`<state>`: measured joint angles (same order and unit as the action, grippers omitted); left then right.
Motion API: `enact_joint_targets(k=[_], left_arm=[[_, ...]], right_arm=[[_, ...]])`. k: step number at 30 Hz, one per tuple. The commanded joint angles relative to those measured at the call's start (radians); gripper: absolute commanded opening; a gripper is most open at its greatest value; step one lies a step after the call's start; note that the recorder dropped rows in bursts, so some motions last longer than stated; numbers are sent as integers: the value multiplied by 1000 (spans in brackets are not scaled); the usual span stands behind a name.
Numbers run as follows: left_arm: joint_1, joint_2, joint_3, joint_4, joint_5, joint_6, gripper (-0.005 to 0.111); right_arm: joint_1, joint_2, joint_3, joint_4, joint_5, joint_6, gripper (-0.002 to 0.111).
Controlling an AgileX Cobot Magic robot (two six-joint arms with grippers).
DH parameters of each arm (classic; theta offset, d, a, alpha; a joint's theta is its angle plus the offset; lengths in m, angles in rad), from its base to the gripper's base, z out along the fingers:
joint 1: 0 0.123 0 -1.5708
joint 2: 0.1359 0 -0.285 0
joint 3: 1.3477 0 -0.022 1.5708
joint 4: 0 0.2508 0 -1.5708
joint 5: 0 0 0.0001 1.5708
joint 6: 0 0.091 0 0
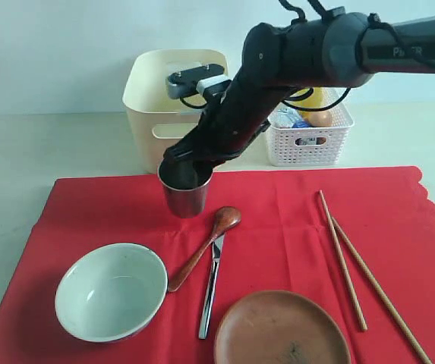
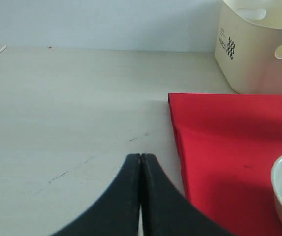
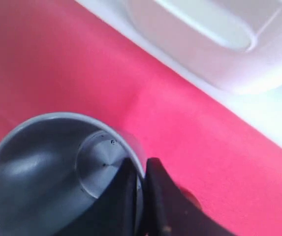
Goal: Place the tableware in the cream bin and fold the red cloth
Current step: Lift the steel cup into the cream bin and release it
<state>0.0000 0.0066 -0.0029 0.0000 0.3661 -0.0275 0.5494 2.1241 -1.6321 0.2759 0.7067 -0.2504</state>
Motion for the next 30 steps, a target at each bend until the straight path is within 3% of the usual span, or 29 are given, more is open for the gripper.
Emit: enact_joint_targets(k=[1,9,19,30], left_arm=[[-1,-7,3,0,-13,4,0],[-1,-7,3,0,-13,4,0],[-1,-7,3,0,-13,4,0],[-1,-7,3,0,-13,4,0]], right_arm=[[-3,-61,-4,5,-18,-16,0],[-3,-145,-4,5,-83,-16,0],[-6,-191,-12,4,-323,-16,0],[-88,1,-326,15,-206,-14,0]])
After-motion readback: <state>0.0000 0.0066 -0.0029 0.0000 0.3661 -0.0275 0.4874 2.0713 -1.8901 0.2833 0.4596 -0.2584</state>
